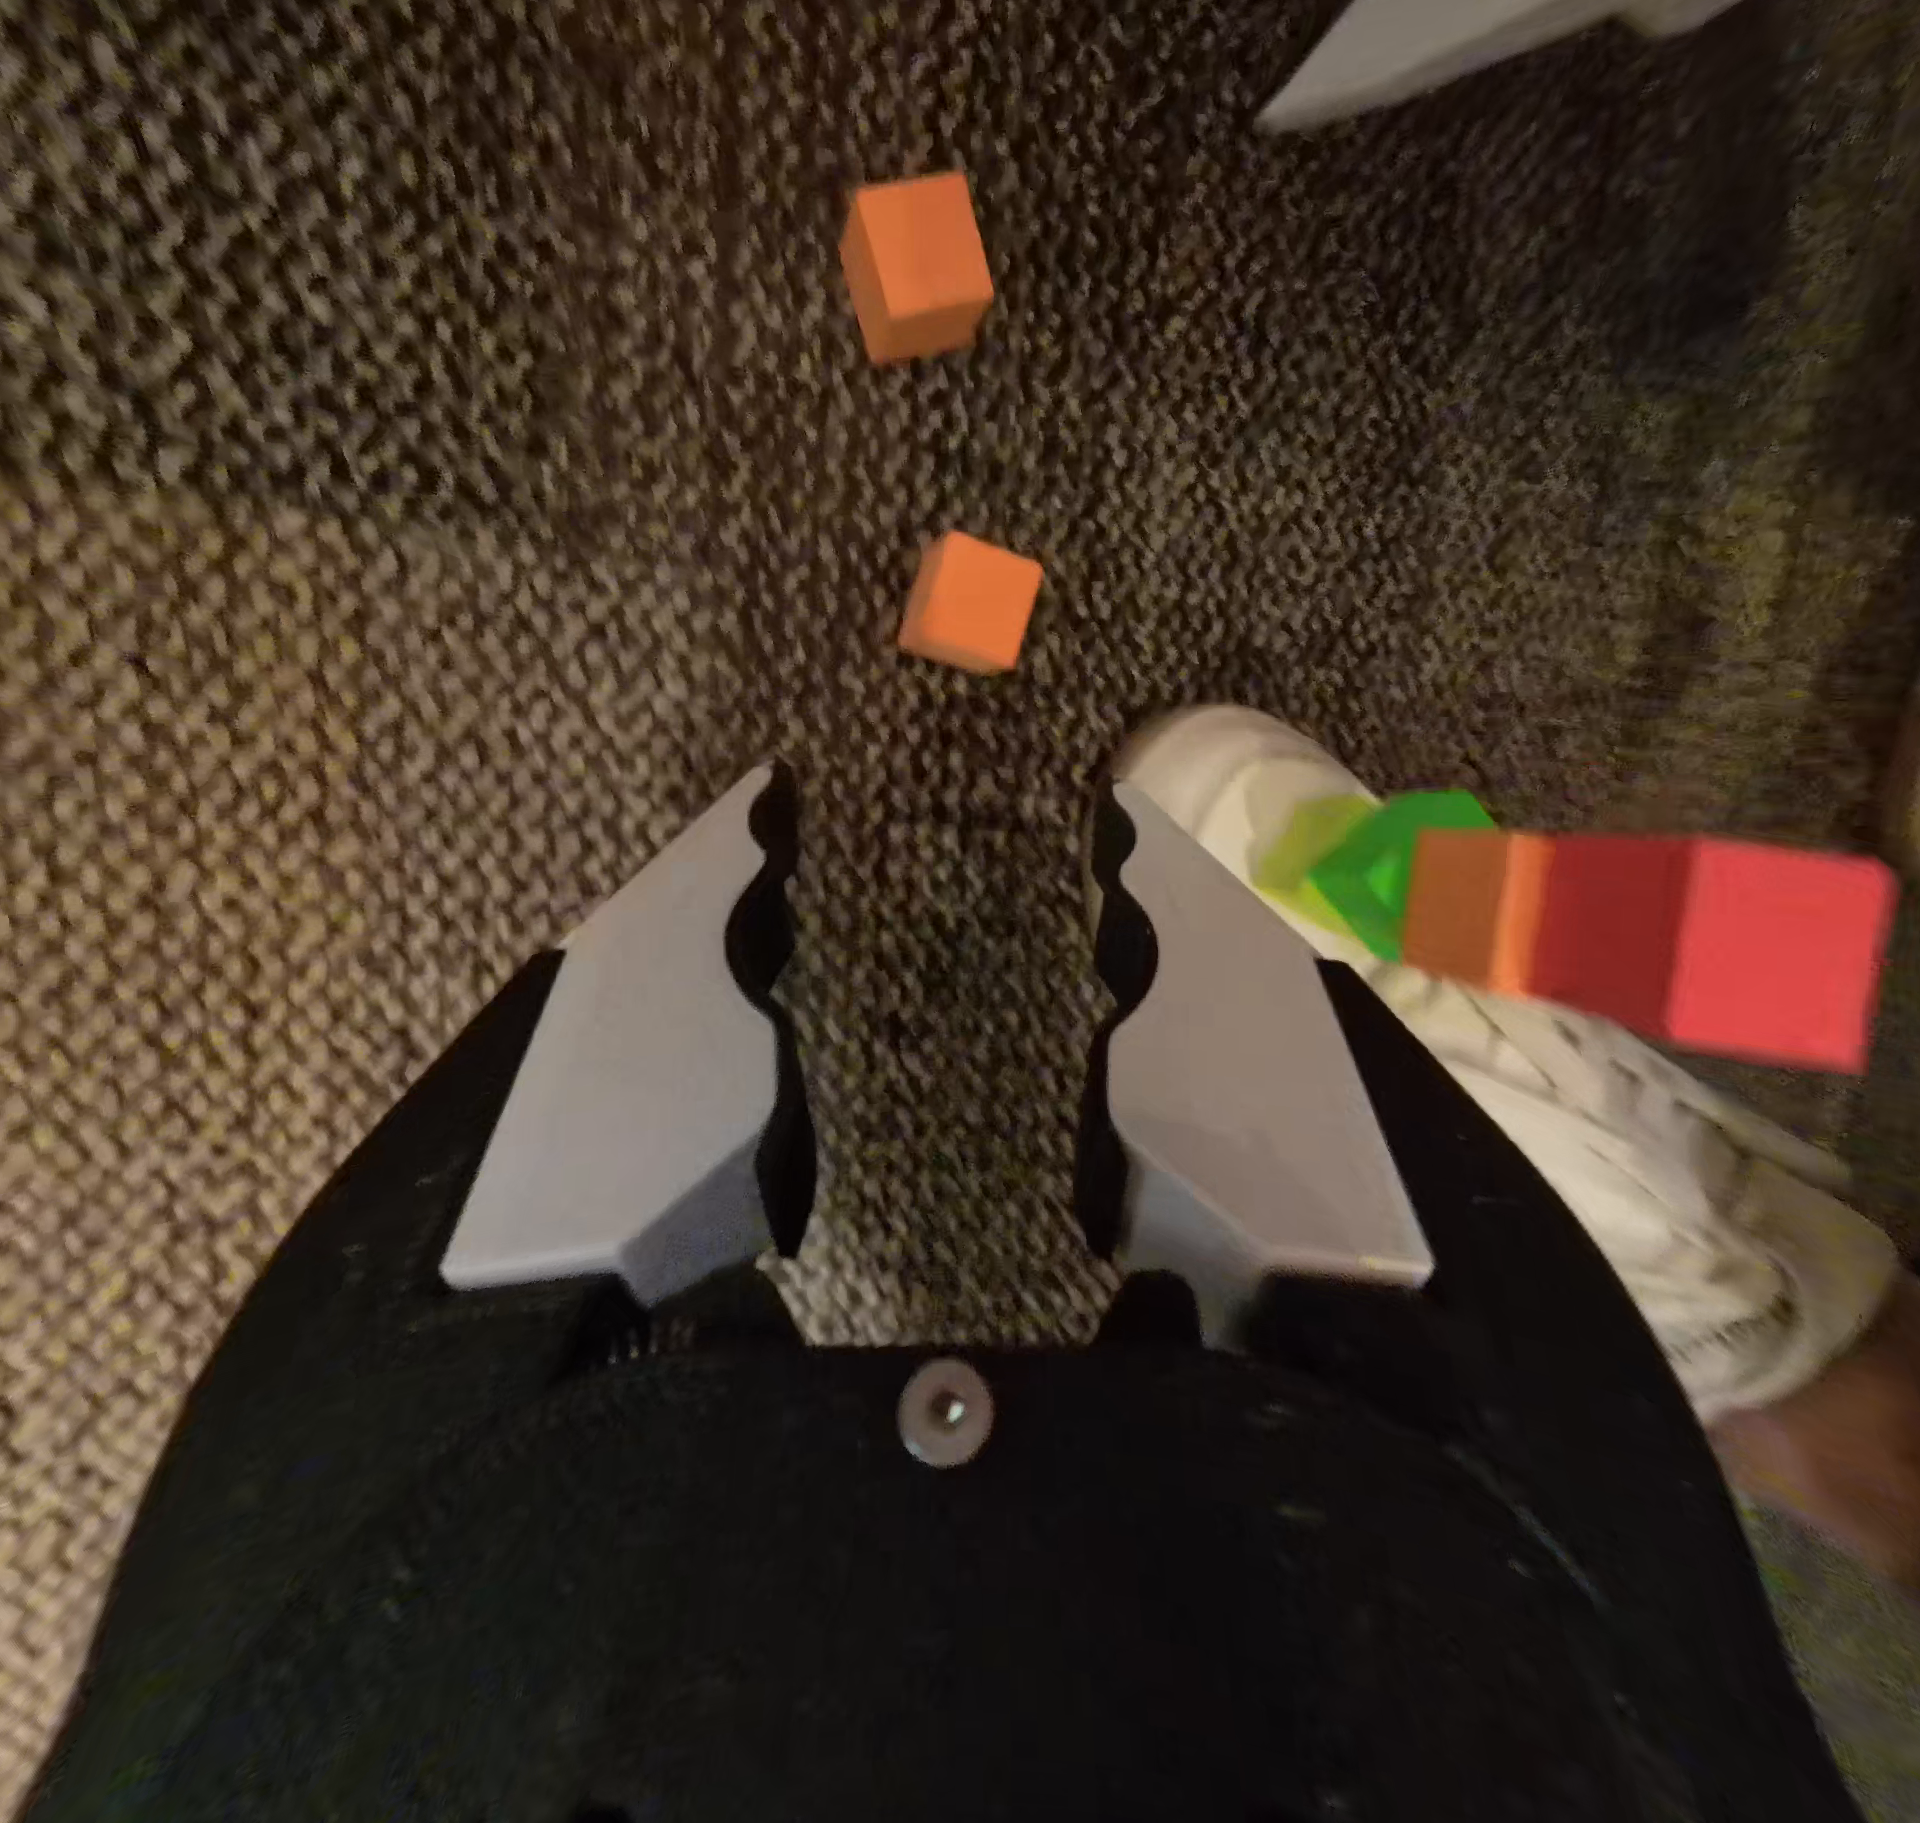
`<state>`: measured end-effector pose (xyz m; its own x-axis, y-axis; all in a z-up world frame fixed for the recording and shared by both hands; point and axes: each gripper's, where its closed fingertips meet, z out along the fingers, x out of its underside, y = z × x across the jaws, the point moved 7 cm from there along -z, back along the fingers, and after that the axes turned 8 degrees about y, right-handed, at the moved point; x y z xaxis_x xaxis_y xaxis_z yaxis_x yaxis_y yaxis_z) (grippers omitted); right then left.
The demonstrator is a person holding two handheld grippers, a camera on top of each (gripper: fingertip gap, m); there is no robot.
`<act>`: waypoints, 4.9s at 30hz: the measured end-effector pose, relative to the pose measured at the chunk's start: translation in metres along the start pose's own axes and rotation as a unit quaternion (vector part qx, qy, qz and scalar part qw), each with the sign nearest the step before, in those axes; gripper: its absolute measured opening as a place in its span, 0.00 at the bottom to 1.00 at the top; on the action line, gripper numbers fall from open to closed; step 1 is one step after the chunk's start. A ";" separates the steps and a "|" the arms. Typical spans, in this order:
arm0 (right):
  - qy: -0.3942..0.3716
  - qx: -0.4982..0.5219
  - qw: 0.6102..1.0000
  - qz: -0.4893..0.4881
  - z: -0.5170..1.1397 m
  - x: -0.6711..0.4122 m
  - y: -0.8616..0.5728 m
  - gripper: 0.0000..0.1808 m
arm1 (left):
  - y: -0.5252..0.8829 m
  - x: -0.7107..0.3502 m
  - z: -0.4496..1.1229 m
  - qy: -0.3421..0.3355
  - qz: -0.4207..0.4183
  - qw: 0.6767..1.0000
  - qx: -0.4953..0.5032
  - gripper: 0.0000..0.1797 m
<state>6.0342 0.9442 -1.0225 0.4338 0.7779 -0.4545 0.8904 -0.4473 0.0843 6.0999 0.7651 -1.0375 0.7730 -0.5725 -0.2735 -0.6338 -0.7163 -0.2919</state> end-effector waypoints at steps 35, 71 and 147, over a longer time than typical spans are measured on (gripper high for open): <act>0.000 0.005 1.000 0.011 -0.031 0.031 0.040 0.13 | -0.092 0.002 -0.105 -0.032 0.074 0.995 0.051 0.13; 0.005 -0.192 0.980 -0.057 -0.088 -0.057 0.099 0.13 | -0.102 0.014 -0.074 -0.004 0.062 0.997 0.049 0.21; -0.025 -0.097 0.994 -0.040 0.004 0.007 0.057 0.13 | -0.010 0.008 0.008 -0.083 -0.008 0.996 -0.017 0.28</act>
<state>6.0873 0.9222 -1.0240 0.3568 0.7823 -0.5106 0.9340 -0.2874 0.2123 6.1120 0.7709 -1.0436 0.7653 -0.4891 -0.4184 -0.6184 -0.7389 -0.2674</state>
